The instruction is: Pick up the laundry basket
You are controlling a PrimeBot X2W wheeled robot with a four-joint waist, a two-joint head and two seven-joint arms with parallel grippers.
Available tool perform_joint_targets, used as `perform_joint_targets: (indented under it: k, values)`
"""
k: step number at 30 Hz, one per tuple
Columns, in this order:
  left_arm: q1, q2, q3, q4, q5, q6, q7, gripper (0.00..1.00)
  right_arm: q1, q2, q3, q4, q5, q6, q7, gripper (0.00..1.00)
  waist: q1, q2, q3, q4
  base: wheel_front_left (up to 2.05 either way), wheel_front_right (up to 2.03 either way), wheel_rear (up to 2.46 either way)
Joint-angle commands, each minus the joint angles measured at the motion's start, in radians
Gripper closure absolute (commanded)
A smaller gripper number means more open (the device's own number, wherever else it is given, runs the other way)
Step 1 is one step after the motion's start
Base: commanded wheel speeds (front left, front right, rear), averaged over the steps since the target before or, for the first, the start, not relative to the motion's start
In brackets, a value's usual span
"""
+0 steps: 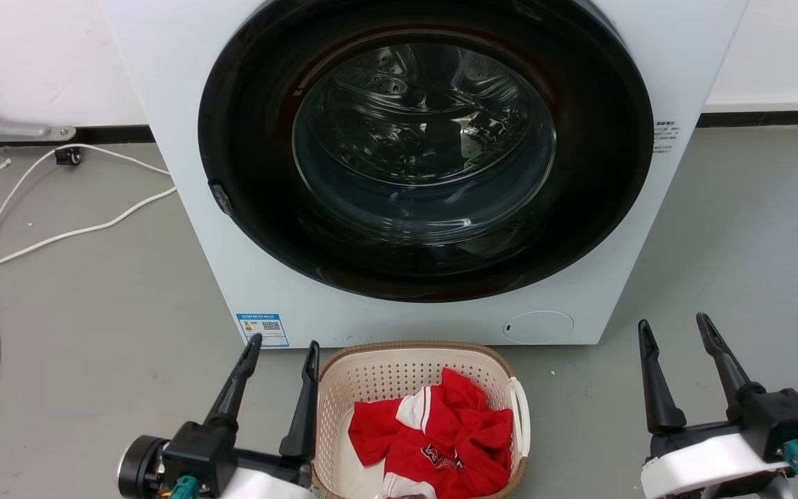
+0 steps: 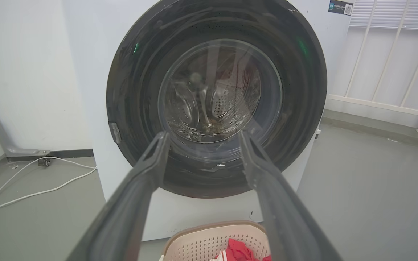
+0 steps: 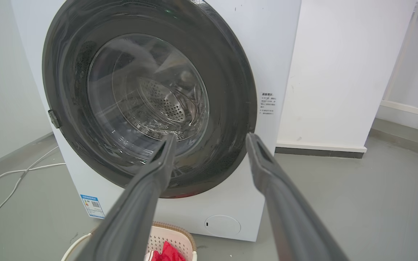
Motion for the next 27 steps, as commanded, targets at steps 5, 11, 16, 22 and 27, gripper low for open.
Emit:
perform_joint_targets:
  k: [5, 11, 16, 22, 27]
  values:
    - [0.012, -0.004, -0.002, 0.016, 0.028, -0.011, -0.017, 0.0, 0.012, 0.0, 0.009, -0.001, -0.066, 0.0, -0.016, 0.0, 0.0, 0.0, -0.002, 0.0, 0.0, 0.0, 0.0]
    - [0.024, -0.016, 0.016, 0.052, 0.051, -0.009, -0.025, 0.0, 0.018, 0.0, 0.011, 0.002, -0.104, 0.0, -0.024, 0.0, 0.0, 0.0, -0.004, -0.003, 0.0, 0.0, 0.0]
    - [0.014, -0.024, 0.026, 0.079, 0.091, -0.01, -0.036, 0.0, 0.022, 0.0, 0.005, 0.007, -0.142, 0.0, -0.032, 0.0, 0.0, 0.0, -0.003, -0.007, 0.0, 0.0, 0.0]
    - [0.019, -0.035, 0.044, 0.095, 0.086, -0.02, -0.042, 0.0, 0.026, 0.001, -0.004, 0.034, -0.08, 0.0, -0.04, 0.0, 0.0, 0.0, 0.0, -0.01, 0.0, 0.0, 0.0]
    - [0.021, -0.045, 0.07, 0.113, 0.048, -0.03, -0.041, 0.0, 0.017, 0.001, -0.012, 0.081, -0.006, 0.0, -0.04, 0.0, 0.0, 0.0, 0.0, -0.01, 0.0, 0.0, 0.0]
